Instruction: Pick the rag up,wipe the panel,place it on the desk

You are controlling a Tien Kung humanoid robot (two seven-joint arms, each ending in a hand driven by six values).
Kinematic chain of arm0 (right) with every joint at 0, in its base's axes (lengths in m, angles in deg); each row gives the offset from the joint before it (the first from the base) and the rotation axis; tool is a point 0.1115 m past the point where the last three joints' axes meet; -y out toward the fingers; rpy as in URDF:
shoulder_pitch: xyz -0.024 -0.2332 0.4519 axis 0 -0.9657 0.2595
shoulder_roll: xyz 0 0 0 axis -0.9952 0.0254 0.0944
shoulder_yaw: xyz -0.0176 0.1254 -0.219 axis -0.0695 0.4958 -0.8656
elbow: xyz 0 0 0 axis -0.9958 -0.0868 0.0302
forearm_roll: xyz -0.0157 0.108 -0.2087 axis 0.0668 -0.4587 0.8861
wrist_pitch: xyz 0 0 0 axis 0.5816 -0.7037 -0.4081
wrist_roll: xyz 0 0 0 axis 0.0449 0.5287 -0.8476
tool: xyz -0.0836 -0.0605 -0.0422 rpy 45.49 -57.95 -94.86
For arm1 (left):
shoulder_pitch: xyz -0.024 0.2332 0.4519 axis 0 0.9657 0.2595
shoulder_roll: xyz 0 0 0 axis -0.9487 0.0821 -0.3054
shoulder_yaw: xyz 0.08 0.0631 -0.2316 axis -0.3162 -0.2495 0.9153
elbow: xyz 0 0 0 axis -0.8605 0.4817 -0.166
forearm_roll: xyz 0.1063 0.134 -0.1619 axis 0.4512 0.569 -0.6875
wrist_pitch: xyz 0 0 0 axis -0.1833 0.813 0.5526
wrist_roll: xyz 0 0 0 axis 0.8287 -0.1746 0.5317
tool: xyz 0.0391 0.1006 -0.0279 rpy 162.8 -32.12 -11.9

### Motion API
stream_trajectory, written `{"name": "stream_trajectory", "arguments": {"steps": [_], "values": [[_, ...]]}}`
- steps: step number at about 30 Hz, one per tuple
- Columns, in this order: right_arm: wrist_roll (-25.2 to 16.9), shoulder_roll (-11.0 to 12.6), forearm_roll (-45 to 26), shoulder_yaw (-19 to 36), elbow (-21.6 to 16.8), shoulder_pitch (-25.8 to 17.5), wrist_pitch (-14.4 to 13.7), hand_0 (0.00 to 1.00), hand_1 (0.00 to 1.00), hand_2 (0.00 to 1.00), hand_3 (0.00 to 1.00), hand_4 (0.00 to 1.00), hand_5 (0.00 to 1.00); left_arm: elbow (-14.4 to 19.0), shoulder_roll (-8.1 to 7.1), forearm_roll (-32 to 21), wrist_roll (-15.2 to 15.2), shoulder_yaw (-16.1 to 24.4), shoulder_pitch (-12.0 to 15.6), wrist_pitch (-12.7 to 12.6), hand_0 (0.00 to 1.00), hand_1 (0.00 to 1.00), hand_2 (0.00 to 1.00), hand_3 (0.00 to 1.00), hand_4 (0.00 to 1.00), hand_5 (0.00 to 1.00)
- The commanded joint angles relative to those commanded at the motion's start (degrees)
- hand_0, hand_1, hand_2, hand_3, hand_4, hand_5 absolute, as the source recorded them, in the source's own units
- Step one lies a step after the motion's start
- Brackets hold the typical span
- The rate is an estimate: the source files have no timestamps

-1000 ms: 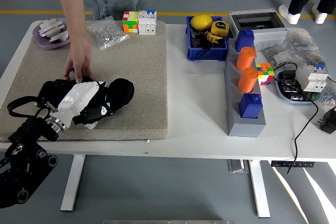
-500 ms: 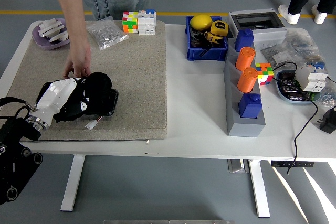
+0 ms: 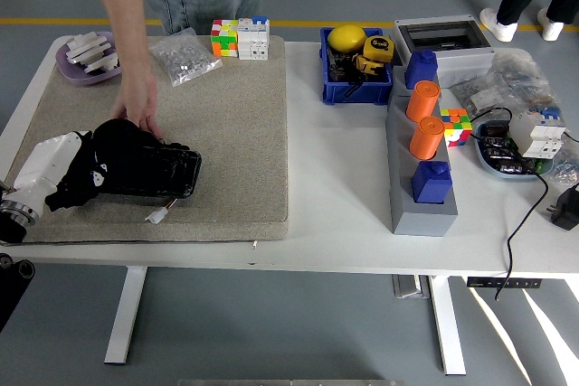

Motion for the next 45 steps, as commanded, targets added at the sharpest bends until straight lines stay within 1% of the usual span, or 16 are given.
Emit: {"name": "stream_trajectory", "arguments": {"steps": [4, 10, 14, 20, 26, 29, 32, 34, 38, 42, 45], "values": [[0.1, 0.0, 0.0, 0.0, 0.0, 0.0, 0.0, 0.737, 0.659, 0.684, 0.596, 0.993, 0.476, -1.9, -0.3, -0.1, 0.0, 1.8, -0.1, 0.1, 0.272, 0.196, 0.587, 0.396, 0.002, 0.002], [0.1, 0.0, 0.1, 0.1, 0.0, 0.1, 0.0, 0.737, 0.659, 0.684, 0.596, 0.994, 0.476, -3.1, -0.66, 0.5, 0.0, 4.6, -0.3, 0.0, 0.273, 0.205, 0.589, 0.394, 0.002, 0.002], [0.0, 0.0, 0.1, 0.0, 0.0, 0.3, 0.0, 0.737, 0.656, 0.684, 0.596, 0.994, 0.476, -4.4, -0.81, 0.9, 0.0, 6.4, -0.9, 0.0, 0.273, 0.211, 0.589, 0.397, 0.002, 0.002], [0.0, 0.0, 0.0, 0.0, 0.0, 0.4, 0.0, 0.737, 0.655, 0.684, 0.597, 0.995, 0.477, -6.7, -1.37, 1.3, 0.0, 8.6, -1.4, 0.0, 0.274, 0.214, 0.588, 0.401, 0.002, 0.002], [0.1, 0.0, -0.1, 0.1, 0.0, 0.3, 0.0, 0.737, 0.654, 0.684, 0.597, 0.996, 0.478, -7.5, -1.55, 1.1, -0.1, 9.8, -1.5, -0.1, 0.272, 0.215, 0.587, 0.401, 0.002, 0.002], [0.1, 0.0, 0.1, 0.3, 0.0, 0.4, 0.0, 0.737, 0.654, 0.684, 0.597, 0.996, 0.478, -6.8, -1.53, 0.9, -0.2, 9.2, -1.4, -0.2, 0.272, 0.215, 0.587, 0.401, 0.002, 0.002], [0.1, -0.1, 0.3, 0.5, 0.0, 0.4, 0.0, 0.737, 0.653, 0.684, 0.597, 0.998, 0.479, -5.1, -1.41, 1.0, -0.2, 8.3, -1.1, -0.3, 0.268, 0.216, 0.587, 0.401, 0.002, 0.002], [0.1, -0.1, 0.5, 0.6, 0.0, 0.4, 0.0, 0.737, 0.653, 0.684, 0.597, 0.998, 0.479, -3.3, -1.21, 1.0, -0.1, 7.5, -0.9, -0.4, 0.268, 0.216, 0.587, 0.401, 0.002, 0.002], [0.0, -0.1, 0.6, 0.9, 0.0, 0.4, 0.0, 0.737, 0.651, 0.684, 0.597, 0.998, 0.48, -1.4, -0.85, 0.9, 0.1, 6.3, -0.7, -0.4, 0.272, 0.213, 0.586, 0.4, 0.002, 0.002], [0.0, 0.0, 0.9, 1.2, 0.0, 0.3, -0.1, 0.737, 0.65, 0.684, 0.598, 0.998, 0.48, -0.3, -0.6, 0.6, 0.3, 4.4, -0.4, -0.4, 0.272, 0.215, 0.586, 0.403, 0.002, 0.002], [0.0, 0.0, 0.9, 1.3, 0.0, 0.2, -0.1, 0.737, 0.65, 0.684, 0.598, 0.998, 0.48, 0.8, -0.23, 0.3, 0.5, 2.1, -0.3, -0.3, 0.272, 0.215, 0.586, 0.403, 0.002, 0.002]]}}
